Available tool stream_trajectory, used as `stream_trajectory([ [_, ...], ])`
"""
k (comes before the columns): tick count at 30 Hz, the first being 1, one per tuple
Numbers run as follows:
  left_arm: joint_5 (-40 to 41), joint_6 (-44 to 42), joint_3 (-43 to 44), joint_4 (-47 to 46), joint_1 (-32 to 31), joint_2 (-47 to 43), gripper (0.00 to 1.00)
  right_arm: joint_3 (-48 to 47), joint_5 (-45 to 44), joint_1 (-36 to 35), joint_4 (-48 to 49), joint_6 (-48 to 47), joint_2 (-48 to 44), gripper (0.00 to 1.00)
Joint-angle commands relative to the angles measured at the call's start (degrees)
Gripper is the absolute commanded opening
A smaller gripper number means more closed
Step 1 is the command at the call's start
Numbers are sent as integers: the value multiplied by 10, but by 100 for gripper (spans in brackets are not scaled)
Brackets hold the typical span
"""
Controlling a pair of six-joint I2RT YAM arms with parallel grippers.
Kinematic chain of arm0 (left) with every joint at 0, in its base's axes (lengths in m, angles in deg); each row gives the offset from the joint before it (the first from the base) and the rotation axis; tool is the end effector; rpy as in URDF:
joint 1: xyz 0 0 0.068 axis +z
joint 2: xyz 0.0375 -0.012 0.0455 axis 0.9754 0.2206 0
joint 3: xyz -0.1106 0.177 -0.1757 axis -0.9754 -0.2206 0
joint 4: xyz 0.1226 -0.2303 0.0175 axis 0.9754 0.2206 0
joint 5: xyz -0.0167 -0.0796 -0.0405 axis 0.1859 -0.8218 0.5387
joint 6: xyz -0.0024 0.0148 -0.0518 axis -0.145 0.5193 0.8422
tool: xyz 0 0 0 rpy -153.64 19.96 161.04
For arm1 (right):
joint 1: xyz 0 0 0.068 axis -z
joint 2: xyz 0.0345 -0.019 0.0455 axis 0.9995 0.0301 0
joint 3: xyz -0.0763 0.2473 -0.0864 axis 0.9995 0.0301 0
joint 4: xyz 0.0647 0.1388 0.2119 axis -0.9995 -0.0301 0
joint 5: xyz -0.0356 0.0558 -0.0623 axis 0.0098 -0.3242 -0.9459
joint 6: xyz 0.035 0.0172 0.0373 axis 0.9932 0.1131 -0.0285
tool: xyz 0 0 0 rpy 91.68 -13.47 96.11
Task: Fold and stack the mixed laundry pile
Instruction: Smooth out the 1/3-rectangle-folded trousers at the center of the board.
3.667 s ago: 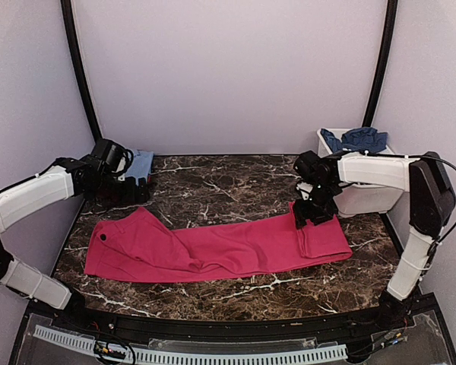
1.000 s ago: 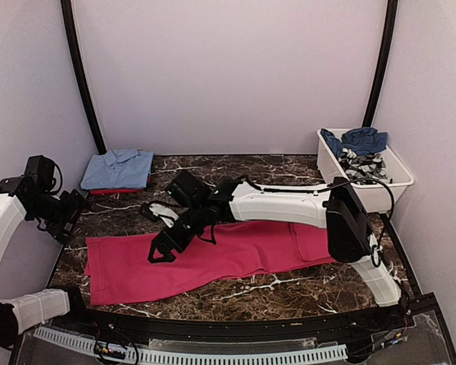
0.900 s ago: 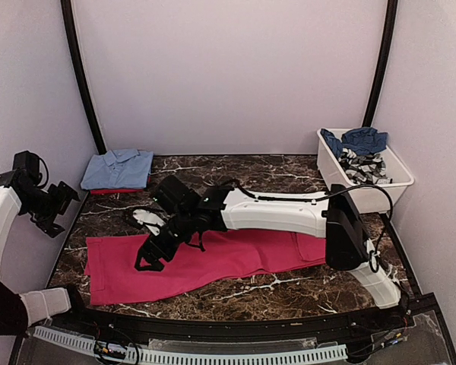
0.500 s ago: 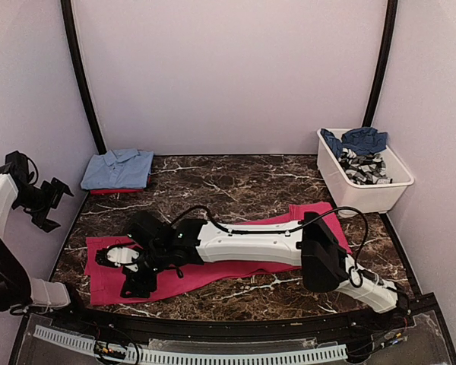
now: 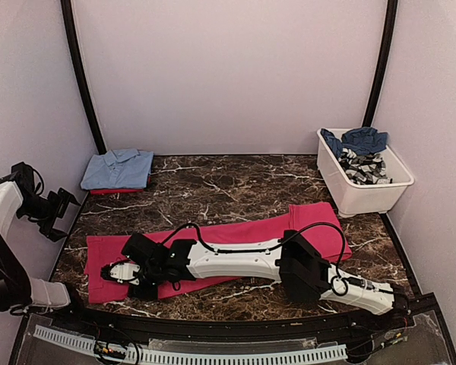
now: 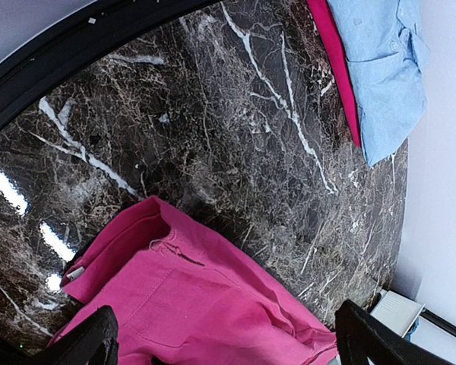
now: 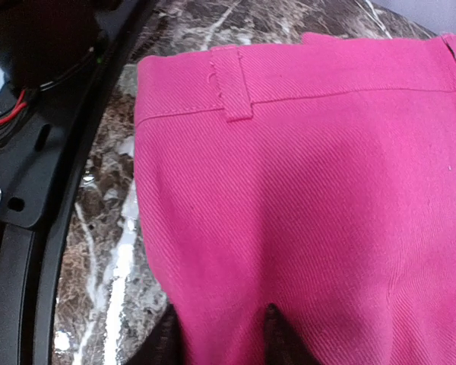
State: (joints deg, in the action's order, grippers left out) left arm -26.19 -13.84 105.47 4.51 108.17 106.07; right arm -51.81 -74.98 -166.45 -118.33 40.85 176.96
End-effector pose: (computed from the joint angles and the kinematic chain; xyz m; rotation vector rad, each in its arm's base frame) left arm 0.1848 0.0934 0.2720 -1.3972 2.2323 -0.6200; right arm 0.1157 0.5830 0.1263 -1.8678 1.5902 0.7077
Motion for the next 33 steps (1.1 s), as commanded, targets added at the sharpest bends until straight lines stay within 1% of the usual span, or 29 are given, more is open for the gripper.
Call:
stream_trajectory([
  [1, -19, -20, -7, -9, 1, -3, 99, 37, -88, 20, 10, 14, 2, 8],
  [2, -20, -23, -8, -11, 0, 0, 99, 47, -87, 28, 16, 20, -9, 0],
  [7, -27, -31, -17, -31, -23, 2, 99, 81, -59, 70, 40, 53, -76, 0],
  [10, -28, -31, -24, -48, -46, 6, 99, 107, -11, 95, 73, 95, -132, 0],
  [13, -31, -32, -33, -62, -66, 9, 99, 114, 39, 122, 96, 151, -158, 0],
  [16, -48, -22, -47, -83, -78, 2, 99, 95, 78, 143, 97, 186, -158, 0],
  [20, -87, -7, -73, -133, -95, -4, 99, 86, 102, 154, 108, 213, -154, 0],
  [24, -101, 13, -86, -174, -111, 8, 96, 66, 103, 156, 108, 225, -145, 0],
  [29, -109, 50, -103, -209, -127, 35, 99, 29, 109, 158, 102, 231, -131, 0],
  [33, -106, 71, -103, -242, -141, 62, 96, 7, 113, 158, 96, 233, -122, 0],
])
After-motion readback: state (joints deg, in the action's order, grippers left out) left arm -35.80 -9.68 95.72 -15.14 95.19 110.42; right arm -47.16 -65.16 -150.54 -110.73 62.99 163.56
